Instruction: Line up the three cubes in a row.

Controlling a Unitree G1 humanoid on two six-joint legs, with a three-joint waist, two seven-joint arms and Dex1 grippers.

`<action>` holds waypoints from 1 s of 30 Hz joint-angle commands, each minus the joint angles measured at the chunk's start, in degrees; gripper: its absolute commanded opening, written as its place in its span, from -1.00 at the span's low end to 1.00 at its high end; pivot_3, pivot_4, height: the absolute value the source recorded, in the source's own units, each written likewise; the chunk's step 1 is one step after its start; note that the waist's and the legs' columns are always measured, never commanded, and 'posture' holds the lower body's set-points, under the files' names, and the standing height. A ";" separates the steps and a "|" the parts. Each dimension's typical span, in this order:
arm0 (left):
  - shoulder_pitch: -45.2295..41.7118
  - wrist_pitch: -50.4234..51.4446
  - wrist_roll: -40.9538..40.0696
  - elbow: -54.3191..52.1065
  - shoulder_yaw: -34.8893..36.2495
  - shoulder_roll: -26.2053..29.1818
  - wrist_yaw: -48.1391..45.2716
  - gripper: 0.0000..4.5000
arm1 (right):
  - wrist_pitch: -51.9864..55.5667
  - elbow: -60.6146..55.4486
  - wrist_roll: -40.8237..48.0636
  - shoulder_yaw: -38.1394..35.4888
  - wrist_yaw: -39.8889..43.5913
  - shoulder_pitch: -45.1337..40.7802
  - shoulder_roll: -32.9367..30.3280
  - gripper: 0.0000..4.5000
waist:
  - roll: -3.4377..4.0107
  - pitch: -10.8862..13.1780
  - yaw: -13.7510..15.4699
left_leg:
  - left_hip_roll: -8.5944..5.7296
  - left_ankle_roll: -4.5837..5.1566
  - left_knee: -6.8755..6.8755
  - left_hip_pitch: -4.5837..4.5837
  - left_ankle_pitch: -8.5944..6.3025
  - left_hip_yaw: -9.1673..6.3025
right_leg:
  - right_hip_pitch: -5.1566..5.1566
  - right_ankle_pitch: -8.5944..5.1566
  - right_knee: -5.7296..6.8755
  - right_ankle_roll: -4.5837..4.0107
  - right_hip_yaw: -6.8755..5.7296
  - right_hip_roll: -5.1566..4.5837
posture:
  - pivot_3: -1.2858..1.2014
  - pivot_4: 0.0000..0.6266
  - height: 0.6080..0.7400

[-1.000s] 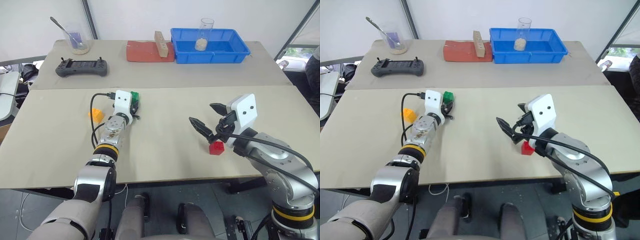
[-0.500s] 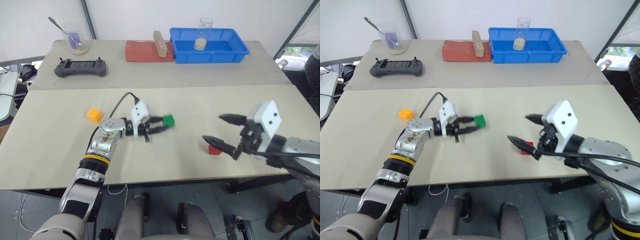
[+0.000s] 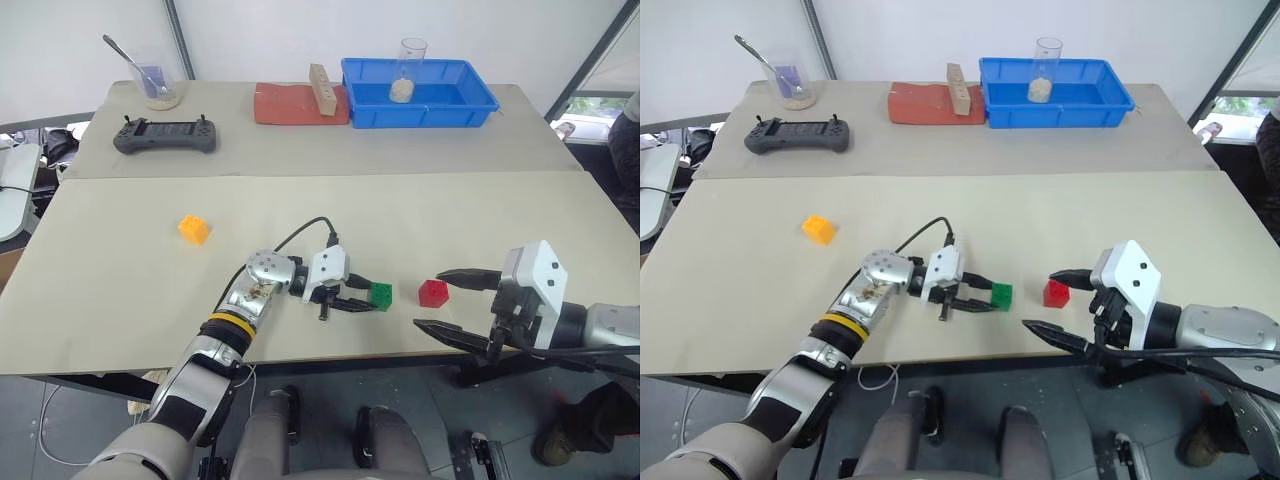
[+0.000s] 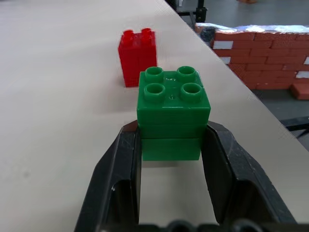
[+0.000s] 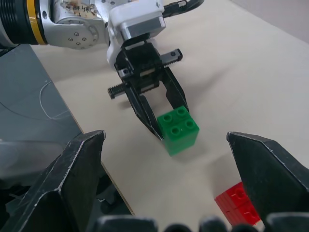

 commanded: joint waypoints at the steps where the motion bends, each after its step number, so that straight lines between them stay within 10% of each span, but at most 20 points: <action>1: -2.09 -2.16 2.37 1.84 -0.30 -1.73 4.22 -0.44 | -2.83 0.39 -1.26 -1.06 0.78 0.61 -0.47 1.00 | 0.00 0.00 0.00 | 0.00 0.01 0.03 0.00 0.01 -0.02 | 0.00 0.01 0.00 -0.02 -0.01 0.01 | 0.03 -0.52 1.00; 11: -1.40 -2.21 3.67 1.66 -0.67 -2.53 5.81 -0.44 | -5.18 2.19 -3.35 0.86 0.80 0.26 0.12 1.00 | 0.00 0.00 0.08 | -0.02 0.35 0.15 0.00 0.06 -0.01 | 0.04 0.02 0.03 0.08 -0.03 -0.05 | 0.03 -0.52 1.00; 18: 1.35 3.04 1.71 -5.64 0.92 -0.25 5.61 0.98 | -6.23 4.55 -4.26 3.65 1.09 -2.36 0.46 1.00 | 0.00 0.00 -0.18 | -0.01 0.35 0.15 0.00 0.06 -0.01 | 0.02 0.06 0.04 0.02 -0.03 -0.04 | 0.03 -0.52 1.00; 30: 22.56 17.28 -1.81 -33.99 23.57 8.26 35.04 0.98 | -4.18 9.59 -4.42 17.22 -3.05 -20.71 9.05 1.00 | 0.01 0.00 -1.22 | 0.04 0.35 0.12 0.29 0.06 -0.09 | -0.04 0.14 0.18 -0.09 -0.04 -0.07 | 0.03 -0.52 1.00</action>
